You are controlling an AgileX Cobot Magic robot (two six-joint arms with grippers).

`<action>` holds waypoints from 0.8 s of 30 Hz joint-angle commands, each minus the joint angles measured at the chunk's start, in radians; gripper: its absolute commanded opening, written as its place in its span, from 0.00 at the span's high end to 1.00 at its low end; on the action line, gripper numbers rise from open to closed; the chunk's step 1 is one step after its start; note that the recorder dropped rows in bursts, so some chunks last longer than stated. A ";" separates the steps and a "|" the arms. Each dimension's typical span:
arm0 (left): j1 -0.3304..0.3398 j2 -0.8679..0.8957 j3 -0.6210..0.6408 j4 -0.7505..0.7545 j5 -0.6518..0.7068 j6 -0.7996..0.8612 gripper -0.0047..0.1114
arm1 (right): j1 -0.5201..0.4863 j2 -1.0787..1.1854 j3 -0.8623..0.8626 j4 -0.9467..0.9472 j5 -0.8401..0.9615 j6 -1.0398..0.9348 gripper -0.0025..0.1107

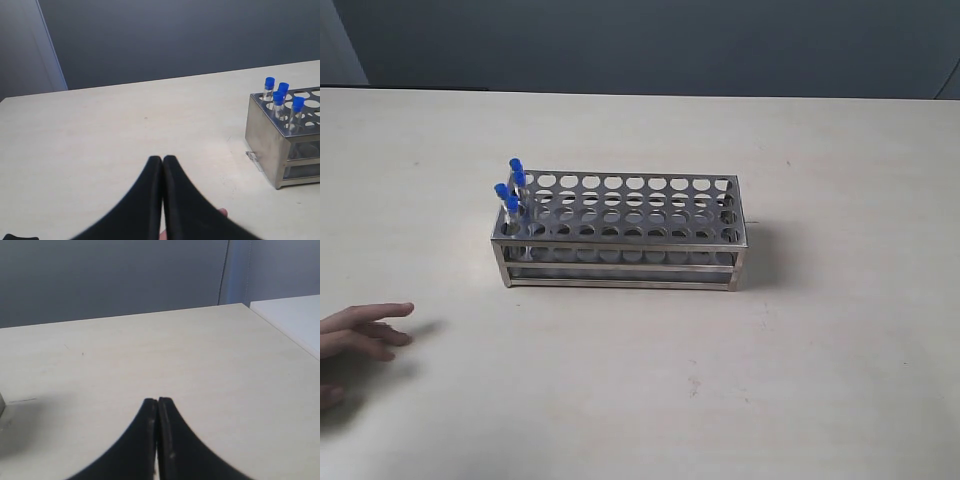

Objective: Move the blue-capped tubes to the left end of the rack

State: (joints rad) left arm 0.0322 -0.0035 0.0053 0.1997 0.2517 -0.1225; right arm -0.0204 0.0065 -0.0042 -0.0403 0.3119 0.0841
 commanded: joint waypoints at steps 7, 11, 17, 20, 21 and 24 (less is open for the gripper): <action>-0.004 0.003 -0.005 0.001 -0.012 -0.001 0.95 | -0.006 -0.007 0.004 0.004 -0.007 -0.002 0.98; -0.004 0.003 -0.005 0.001 -0.012 -0.001 0.95 | -0.006 -0.007 0.004 0.022 -0.007 -0.002 0.98; -0.004 0.003 -0.005 0.001 -0.012 -0.001 0.95 | -0.006 -0.007 0.004 0.023 -0.007 -0.002 0.98; -0.004 0.003 -0.005 0.003 -0.012 -0.001 0.95 | -0.006 -0.007 0.004 0.023 -0.007 -0.002 0.98; -0.004 0.003 -0.005 0.003 -0.012 -0.001 0.95 | -0.006 -0.007 0.004 0.023 -0.007 -0.002 0.98; -0.004 0.003 -0.005 0.003 -0.012 -0.001 0.95 | -0.006 -0.007 0.004 0.023 -0.007 -0.002 0.98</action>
State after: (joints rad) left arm 0.0322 -0.0035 0.0053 0.1997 0.2517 -0.1225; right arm -0.0204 0.0065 -0.0042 -0.0174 0.3119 0.0860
